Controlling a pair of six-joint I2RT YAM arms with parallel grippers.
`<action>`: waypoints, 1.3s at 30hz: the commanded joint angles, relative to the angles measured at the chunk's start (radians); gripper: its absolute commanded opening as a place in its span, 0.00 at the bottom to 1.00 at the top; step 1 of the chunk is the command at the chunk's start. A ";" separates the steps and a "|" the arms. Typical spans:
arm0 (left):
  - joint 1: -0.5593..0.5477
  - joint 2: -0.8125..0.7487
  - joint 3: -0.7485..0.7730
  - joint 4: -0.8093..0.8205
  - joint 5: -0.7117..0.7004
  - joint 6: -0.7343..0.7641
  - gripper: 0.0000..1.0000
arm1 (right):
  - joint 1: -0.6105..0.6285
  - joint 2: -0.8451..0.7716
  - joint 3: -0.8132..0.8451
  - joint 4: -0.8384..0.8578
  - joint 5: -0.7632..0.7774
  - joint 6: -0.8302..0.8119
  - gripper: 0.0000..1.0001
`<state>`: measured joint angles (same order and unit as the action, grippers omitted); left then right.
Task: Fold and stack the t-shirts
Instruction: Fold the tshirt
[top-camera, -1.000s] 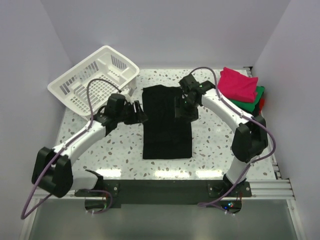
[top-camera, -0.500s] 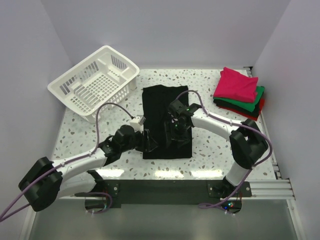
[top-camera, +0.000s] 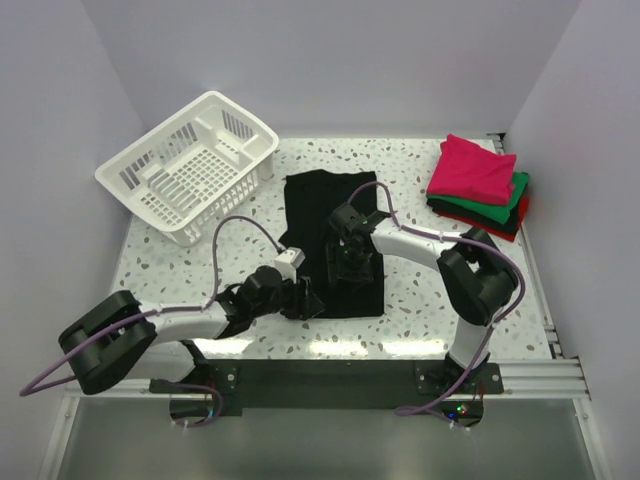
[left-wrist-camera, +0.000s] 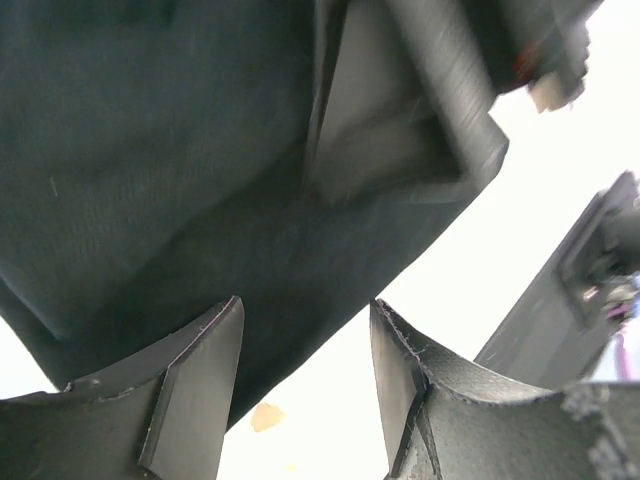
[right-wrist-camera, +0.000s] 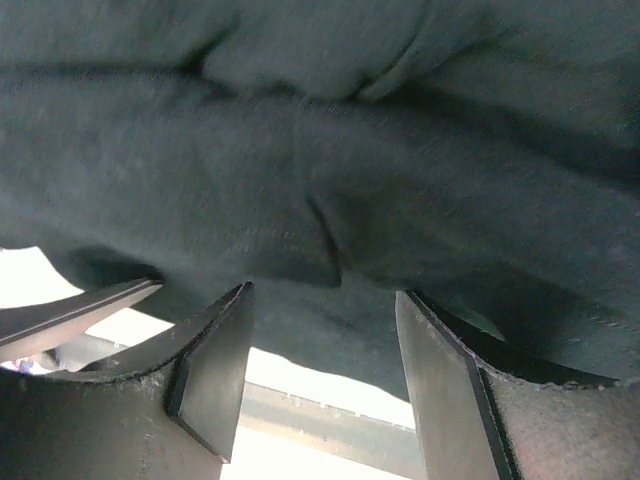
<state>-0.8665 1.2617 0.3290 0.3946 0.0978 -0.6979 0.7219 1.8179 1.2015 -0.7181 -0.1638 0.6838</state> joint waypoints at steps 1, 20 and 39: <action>-0.025 0.045 -0.044 0.064 -0.009 0.005 0.58 | 0.007 0.006 0.007 0.045 0.082 0.028 0.61; -0.040 0.073 -0.103 -0.056 -0.010 0.097 0.58 | 0.007 0.089 0.170 0.052 0.254 0.076 0.61; -0.042 0.027 -0.104 -0.128 -0.015 0.109 0.59 | -0.096 0.163 0.483 -0.001 0.267 0.016 0.62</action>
<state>-0.8997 1.2854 0.2535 0.4637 0.1017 -0.6228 0.6540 2.0087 1.6176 -0.7158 0.1310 0.7338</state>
